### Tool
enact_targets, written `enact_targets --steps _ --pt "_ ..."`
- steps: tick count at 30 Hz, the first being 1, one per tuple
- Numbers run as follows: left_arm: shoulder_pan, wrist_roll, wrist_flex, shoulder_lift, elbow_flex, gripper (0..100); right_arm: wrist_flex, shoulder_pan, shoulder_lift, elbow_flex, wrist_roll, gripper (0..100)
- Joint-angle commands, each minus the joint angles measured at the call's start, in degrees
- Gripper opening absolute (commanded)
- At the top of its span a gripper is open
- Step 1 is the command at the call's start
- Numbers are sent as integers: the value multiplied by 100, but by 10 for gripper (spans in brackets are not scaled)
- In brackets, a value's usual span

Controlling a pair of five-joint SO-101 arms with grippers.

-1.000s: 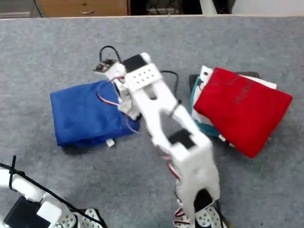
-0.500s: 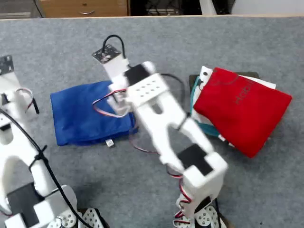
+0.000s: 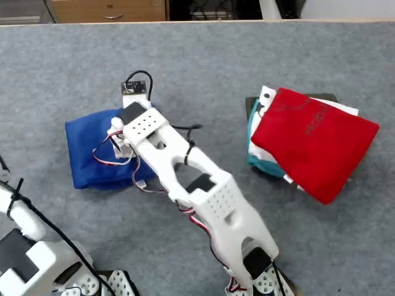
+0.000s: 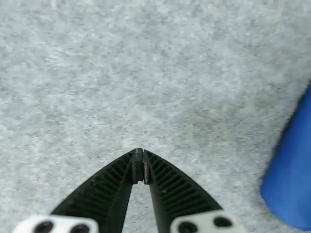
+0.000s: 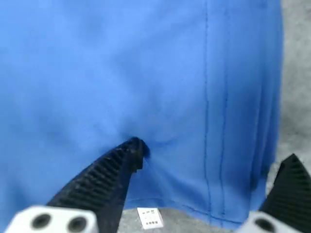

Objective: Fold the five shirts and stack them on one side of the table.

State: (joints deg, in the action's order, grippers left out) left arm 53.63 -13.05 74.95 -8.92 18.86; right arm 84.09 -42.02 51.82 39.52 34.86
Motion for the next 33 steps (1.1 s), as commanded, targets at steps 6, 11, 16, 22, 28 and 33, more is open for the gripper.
enact_targets --steps 6,11,16,22,28,33 --pt "295 -237 9 -35 -242 30 1547 -44 1226 2695 -721 125" --pt "242 -211 53 -35 -198 30 1714 -35 1508 3495 -1029 45" --pt "303 -237 26 -88 -259 30 1714 264 1182 3618 -1204 12" --pt "277 -237 35 -88 -198 30 1723 1240 -303 2914 -1600 12" --pt "119 -246 9 -88 -330 29 1723 2391 -2712 -110 -1767 12" --pt "-101 -448 53 -88 -286 29 1723 3798 -4549 -1648 -2444 12"
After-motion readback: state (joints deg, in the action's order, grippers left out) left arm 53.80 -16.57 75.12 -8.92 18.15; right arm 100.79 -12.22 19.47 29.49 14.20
